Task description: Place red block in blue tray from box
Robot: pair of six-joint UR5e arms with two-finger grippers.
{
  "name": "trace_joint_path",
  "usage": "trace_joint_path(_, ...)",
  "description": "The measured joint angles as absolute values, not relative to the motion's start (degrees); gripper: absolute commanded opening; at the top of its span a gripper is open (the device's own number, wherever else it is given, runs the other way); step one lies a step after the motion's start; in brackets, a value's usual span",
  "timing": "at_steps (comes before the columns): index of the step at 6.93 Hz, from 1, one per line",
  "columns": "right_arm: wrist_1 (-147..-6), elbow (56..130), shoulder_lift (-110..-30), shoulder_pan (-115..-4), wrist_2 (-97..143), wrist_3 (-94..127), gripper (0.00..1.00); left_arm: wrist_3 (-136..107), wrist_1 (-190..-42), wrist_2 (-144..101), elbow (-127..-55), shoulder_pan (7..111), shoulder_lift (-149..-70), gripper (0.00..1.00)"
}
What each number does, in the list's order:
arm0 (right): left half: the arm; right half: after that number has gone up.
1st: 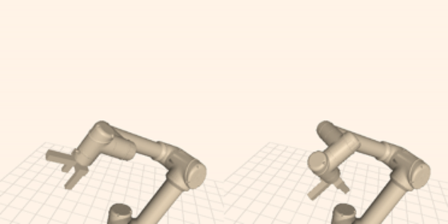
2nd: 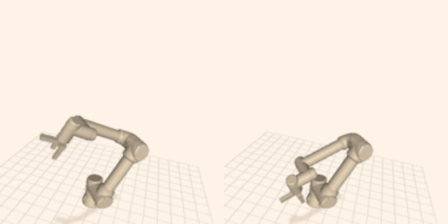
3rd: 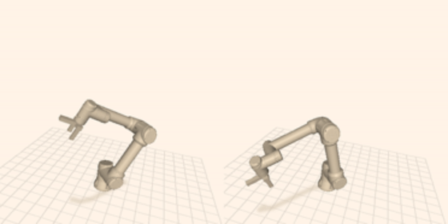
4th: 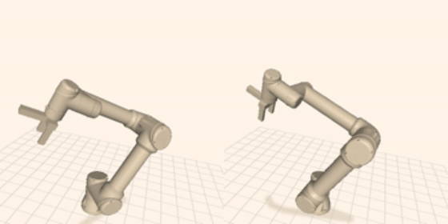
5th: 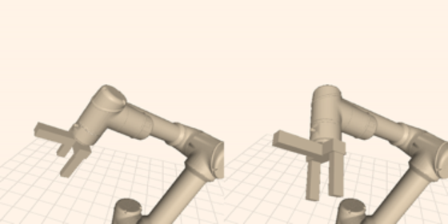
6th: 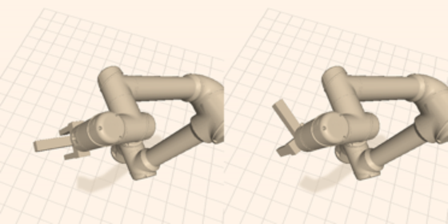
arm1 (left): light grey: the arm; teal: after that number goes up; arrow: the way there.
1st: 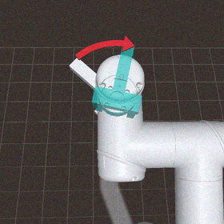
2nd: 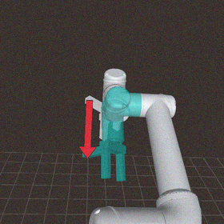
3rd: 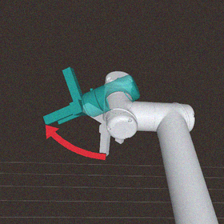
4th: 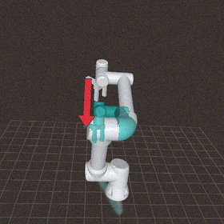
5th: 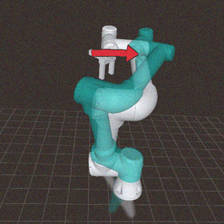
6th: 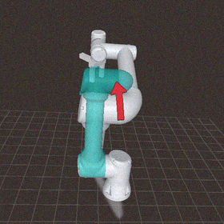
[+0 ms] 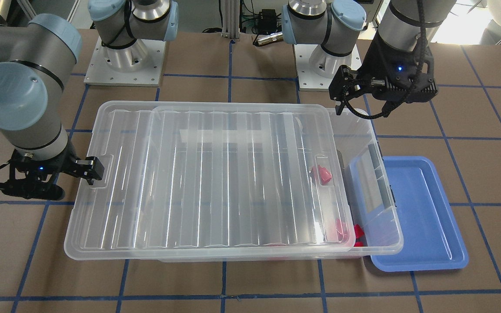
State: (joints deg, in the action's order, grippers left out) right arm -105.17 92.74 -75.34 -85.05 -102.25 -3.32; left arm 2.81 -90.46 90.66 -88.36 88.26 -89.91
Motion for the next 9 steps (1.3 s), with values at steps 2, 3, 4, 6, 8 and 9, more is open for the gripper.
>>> trace_joint_path(2,-105.1,92.6,-75.4,-82.1,-102.3,-6.0,1.00,-0.9,-90.1,90.8,-89.3,88.0,-91.8,1.00)
trace_joint_path(3,-105.1,92.7,-75.4,-80.2,-102.3,-8.1,1.00,-4.4,-89.5,90.3,-90.5,87.8,-93.5,1.00)
trace_joint_path(4,-105.1,92.8,-75.5,-78.4,-102.2,-9.9,1.00,-8.2,-88.5,88.9,-91.8,87.8,-95.4,1.00)
trace_joint_path(6,-105.1,92.8,-75.6,-75.4,-101.9,-12.4,1.00,-11.2,-83.4,88.1,-96.0,87.3,-98.1,1.00)
trace_joint_path(8,-105.0,92.8,-75.8,-74.6,-101.5,-13.1,1.00,-13.7,-73.1,88.1,-103.0,87.1,-99.5,1.00)
trace_joint_path(9,-105.0,92.5,-75.9,-74.7,-99.8,-13.1,1.00,-14.3,-70.7,88.2,-104.9,87.1,-99.7,1.00)
